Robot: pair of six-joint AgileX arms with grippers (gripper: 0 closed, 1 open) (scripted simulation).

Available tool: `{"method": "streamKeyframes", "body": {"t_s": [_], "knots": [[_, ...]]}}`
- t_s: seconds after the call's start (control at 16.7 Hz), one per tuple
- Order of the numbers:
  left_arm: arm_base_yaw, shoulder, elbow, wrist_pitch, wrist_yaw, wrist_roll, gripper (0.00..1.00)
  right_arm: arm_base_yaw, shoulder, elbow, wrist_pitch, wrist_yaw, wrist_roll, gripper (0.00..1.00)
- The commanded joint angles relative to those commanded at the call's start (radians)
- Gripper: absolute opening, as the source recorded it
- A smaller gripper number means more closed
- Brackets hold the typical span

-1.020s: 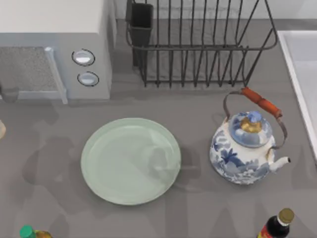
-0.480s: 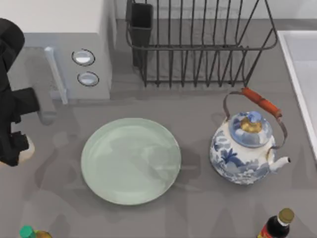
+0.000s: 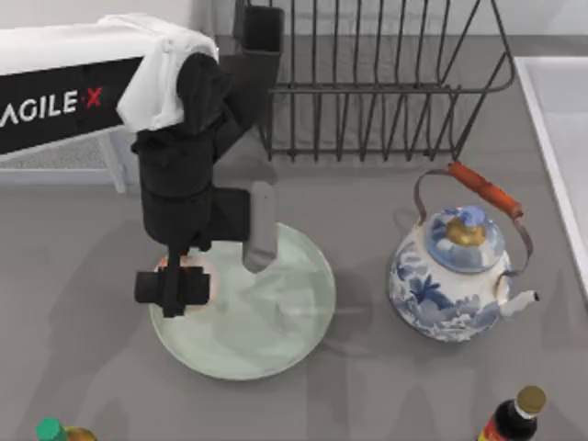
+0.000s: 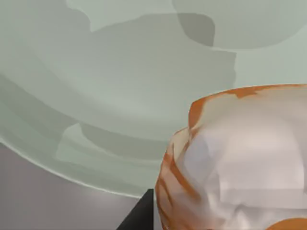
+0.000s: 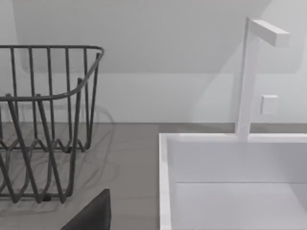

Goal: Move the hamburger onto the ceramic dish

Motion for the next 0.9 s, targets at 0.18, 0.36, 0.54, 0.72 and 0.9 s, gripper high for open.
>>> {"method": "streamKeyframes", "body": {"t_s": [0.18, 0.36, 0.54, 0.72, 0.9], "knots": [[-0.062, 0.002, 0.061, 0.019, 0.027, -0.016, 0.00, 0.000, 0.000, 0.000, 0.000, 0.000, 0.000, 1.00], [-0.080, 0.003, 0.092, 0.036, 0.039, -0.025, 0.00, 0.000, 0.000, 0.000, 0.000, 0.000, 0.000, 1.00], [-0.075, 0.000, 0.089, 0.034, 0.037, -0.022, 0.00, 0.000, 0.000, 0.000, 0.000, 0.000, 0.000, 1.00], [-0.074, 0.011, 0.068, 0.062, 0.040, -0.024, 0.00, 0.000, 0.000, 0.000, 0.000, 0.000, 0.000, 1.00], [-0.076, 0.024, 0.031, 0.135, 0.035, -0.024, 0.00, 0.000, 0.000, 0.000, 0.000, 0.000, 0.000, 1.00]]}}
